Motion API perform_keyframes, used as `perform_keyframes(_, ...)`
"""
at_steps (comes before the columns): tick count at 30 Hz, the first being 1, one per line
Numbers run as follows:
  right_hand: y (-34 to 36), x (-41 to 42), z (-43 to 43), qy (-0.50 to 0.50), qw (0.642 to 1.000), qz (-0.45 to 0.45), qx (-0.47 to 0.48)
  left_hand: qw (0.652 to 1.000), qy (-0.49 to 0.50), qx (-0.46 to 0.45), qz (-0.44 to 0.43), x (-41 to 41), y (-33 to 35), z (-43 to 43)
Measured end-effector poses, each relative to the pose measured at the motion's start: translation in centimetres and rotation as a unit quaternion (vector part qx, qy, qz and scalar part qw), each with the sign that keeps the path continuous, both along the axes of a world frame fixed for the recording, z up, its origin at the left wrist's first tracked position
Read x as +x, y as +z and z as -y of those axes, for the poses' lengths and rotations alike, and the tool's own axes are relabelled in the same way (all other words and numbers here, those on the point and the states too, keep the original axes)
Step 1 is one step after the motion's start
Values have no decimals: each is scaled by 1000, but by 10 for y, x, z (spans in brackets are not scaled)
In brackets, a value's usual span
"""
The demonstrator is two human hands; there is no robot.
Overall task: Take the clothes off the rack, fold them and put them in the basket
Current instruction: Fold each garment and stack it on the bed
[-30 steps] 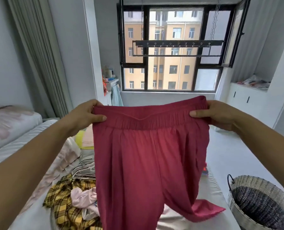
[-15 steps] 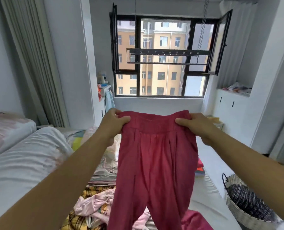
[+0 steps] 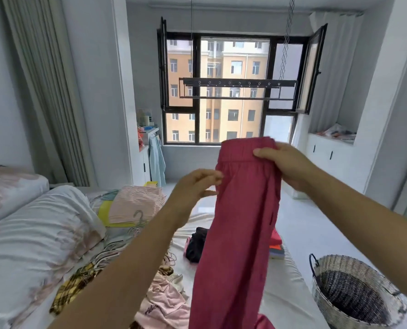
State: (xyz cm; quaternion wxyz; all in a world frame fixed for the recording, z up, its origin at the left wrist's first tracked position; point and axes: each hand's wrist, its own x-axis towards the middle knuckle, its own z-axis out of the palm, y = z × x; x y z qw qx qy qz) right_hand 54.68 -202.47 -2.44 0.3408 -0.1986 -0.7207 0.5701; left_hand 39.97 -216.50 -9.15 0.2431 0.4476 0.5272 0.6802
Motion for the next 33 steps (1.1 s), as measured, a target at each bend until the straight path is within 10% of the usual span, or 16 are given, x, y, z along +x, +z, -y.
perform_keyframes(5,36,25,-21,62,998,-17,22,961,108,-250,-48,-13,-98,-5)
perform_keyframes(14,71,66,-30,91,992,-78,50,923,-80,-339,165,50,-163,-33)
perform_keyframes(19,75,82,-39,56,992,-106,48,869,-139,-473,41,65,-161,-35)
perform_keyframes(26,68,100,-53,36,992,-121,19,877,-112,-318,343,112,-186,-55)
perform_keyframes(33,100,122,-68,11,985,-169,31,902,-138,-203,356,126,-154,-81)
